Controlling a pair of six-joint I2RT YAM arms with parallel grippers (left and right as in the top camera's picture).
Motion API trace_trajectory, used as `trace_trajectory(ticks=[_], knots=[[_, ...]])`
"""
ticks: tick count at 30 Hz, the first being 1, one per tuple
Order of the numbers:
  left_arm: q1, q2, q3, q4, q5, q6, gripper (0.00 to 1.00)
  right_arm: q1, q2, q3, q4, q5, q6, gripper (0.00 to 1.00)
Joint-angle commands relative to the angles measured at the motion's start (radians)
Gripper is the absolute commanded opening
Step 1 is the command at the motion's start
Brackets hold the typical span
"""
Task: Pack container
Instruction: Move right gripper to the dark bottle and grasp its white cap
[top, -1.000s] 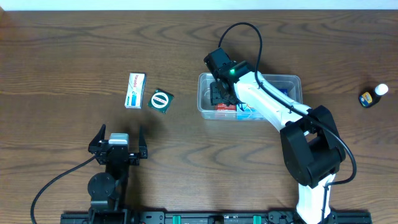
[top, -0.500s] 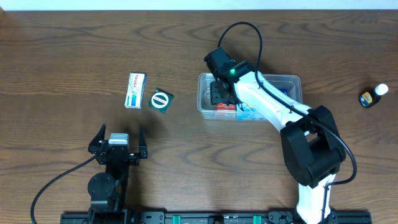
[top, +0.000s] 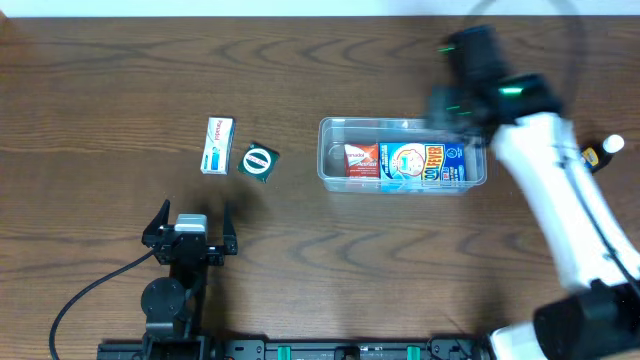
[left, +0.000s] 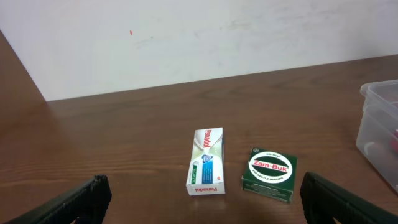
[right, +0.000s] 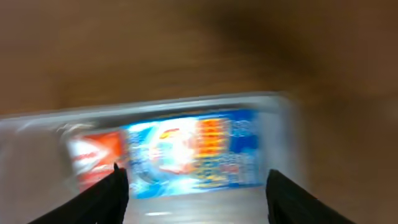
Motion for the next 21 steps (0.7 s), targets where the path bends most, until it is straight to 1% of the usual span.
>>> trace_trajectory(ticks=[1, 5, 9, 12, 17, 18, 19, 21], knots=[[0.005, -0.006, -0.017, -0.037, -0.024, 0.014, 0.98, -0.146, -0.017, 0.004, -0.038, 0.047, -0.072, 0.69], [0.005, -0.006, -0.017, -0.037, -0.024, 0.014, 0.98, -0.34, -0.011, -0.003, -0.057, 0.046, -0.142, 0.72], [0.005, -0.006, -0.017, -0.037, -0.024, 0.014, 0.98, -0.491, 0.003, -0.005, -0.051, 0.045, -0.198, 0.73], [0.005, -0.006, -0.017, -0.037, -0.024, 0.014, 0.98, -0.575, 0.013, -0.005, -0.03, 0.03, -0.277, 0.73], [0.005, -0.006, -0.017, -0.037, -0.024, 0.014, 0.98, -0.658, 0.044, -0.005, 0.02, 0.026, -0.4, 0.73], [0.005, -0.006, -0.017, -0.037, -0.024, 0.014, 0.98, -0.675, 0.055, -0.005, 0.04, 0.01, -0.429, 0.75], [0.005, -0.006, -0.017, -0.037, -0.024, 0.014, 0.98, -0.687, 0.066, -0.005, 0.06, -0.014, -0.467, 0.78], [0.005, -0.006, -0.017, -0.037, -0.024, 0.014, 0.98, -0.716, 0.101, -0.005, 0.098, -0.09, -0.581, 0.79]])
